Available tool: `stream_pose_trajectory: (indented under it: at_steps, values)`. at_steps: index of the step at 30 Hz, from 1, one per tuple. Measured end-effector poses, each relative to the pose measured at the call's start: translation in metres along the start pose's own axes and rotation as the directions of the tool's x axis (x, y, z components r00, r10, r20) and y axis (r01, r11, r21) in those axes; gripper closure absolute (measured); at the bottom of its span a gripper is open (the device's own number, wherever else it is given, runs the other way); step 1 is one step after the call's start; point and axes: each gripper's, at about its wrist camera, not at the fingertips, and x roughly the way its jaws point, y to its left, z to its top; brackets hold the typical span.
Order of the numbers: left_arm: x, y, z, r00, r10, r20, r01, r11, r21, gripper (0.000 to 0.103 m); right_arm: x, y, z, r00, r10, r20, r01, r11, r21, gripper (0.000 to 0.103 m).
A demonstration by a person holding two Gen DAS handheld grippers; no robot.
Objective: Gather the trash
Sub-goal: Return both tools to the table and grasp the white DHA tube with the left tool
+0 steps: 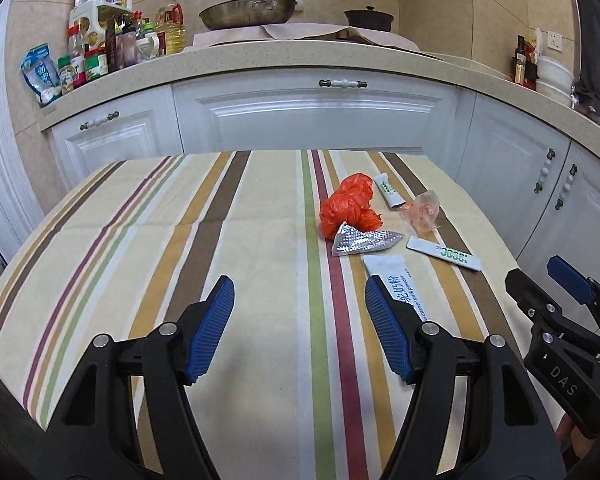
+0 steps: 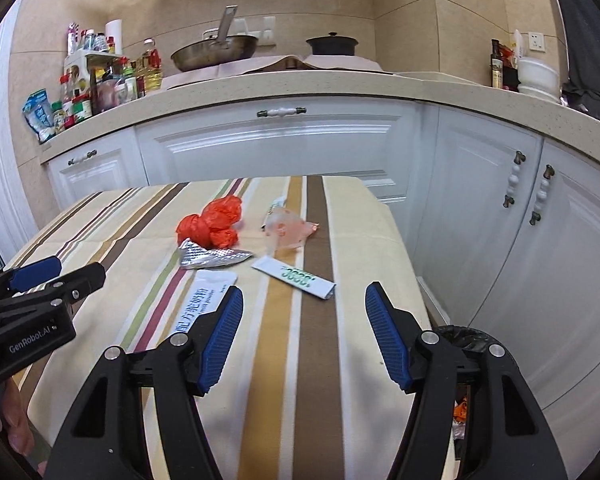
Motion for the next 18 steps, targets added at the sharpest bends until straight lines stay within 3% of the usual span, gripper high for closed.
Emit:
stream_pose_trajectory:
  at_steps: [11,13,18]
  values:
    - [0.006,-0.05,-0.011,0.997,-0.068,-0.029,0.069,0.996,0.052,0.036,-0.006,-0.035,-0.01,0.998,-0.056,-0.014,0.057,0.997,0.046,0.04]
    - [0.008,-0.063,-0.015,0.997,-0.069,-0.032,0.071,0.995,0.071,0.031,-0.008,-0.045,-0.012,0.998,-0.066,-0.011,0.066,0.996,0.063,0.04]
    - [0.018,-0.084,-0.027,0.998,-0.03,-0.053,0.035,0.994,0.101,0.03,-0.013,-0.072,-0.019,0.997,-0.077,-0.013,0.078,0.992,0.104,0.04]
